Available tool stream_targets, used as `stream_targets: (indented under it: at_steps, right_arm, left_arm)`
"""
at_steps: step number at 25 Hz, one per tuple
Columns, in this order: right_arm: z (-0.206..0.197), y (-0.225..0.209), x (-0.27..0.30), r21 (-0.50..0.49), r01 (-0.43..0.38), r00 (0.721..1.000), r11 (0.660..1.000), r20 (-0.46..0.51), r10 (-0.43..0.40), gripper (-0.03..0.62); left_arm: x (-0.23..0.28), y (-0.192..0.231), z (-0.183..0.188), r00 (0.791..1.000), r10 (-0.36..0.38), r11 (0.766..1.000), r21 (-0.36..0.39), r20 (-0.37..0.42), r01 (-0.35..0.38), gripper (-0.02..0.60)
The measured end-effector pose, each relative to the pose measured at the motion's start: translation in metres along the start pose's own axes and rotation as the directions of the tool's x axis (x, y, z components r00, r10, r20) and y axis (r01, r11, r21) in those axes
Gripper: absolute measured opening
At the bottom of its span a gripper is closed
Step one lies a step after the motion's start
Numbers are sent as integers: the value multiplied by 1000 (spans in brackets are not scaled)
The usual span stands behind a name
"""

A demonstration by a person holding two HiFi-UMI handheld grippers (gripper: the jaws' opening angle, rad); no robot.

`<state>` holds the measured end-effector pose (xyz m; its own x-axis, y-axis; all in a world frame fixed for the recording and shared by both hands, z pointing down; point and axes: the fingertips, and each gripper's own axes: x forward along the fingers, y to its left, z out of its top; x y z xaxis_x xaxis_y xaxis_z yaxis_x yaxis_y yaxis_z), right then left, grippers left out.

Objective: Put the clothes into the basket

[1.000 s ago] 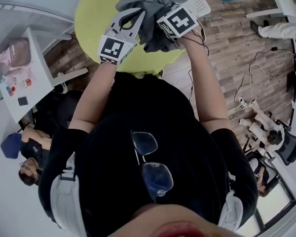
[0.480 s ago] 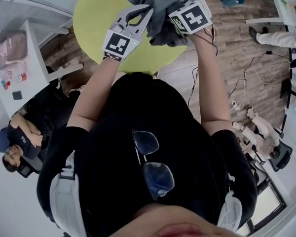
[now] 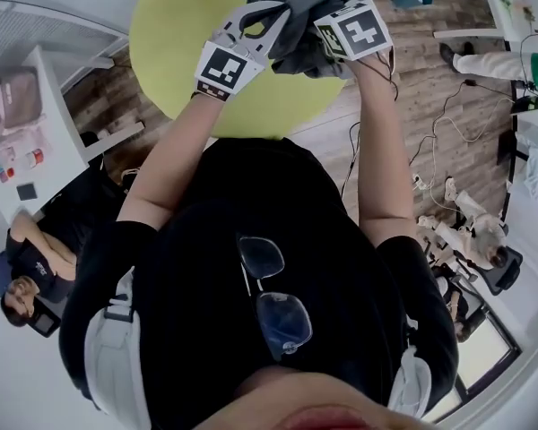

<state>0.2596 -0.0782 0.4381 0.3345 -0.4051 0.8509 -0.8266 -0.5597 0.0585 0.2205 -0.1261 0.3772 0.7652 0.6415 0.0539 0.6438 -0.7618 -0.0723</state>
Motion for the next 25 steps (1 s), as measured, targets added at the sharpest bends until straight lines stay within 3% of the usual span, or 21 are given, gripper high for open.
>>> stream_targets:
  at_steps: [8,14,25]
  right_arm:
    - [9,-40,-9,16,76,997,997,5,-76,374]
    - [-1,-88,4,4,96,995,995,-20,-96,374]
    - [-54,-117,112,-27,-55,989,998,-138,50,374]
  left_arm:
    - [29,6,13,999,-23,1000,9,35,23,9]
    - [63,8,1,1000,-4,1000,-6,7,4,9]
    - [102,20,-55,992,92,994,-59,-86,-97,9]
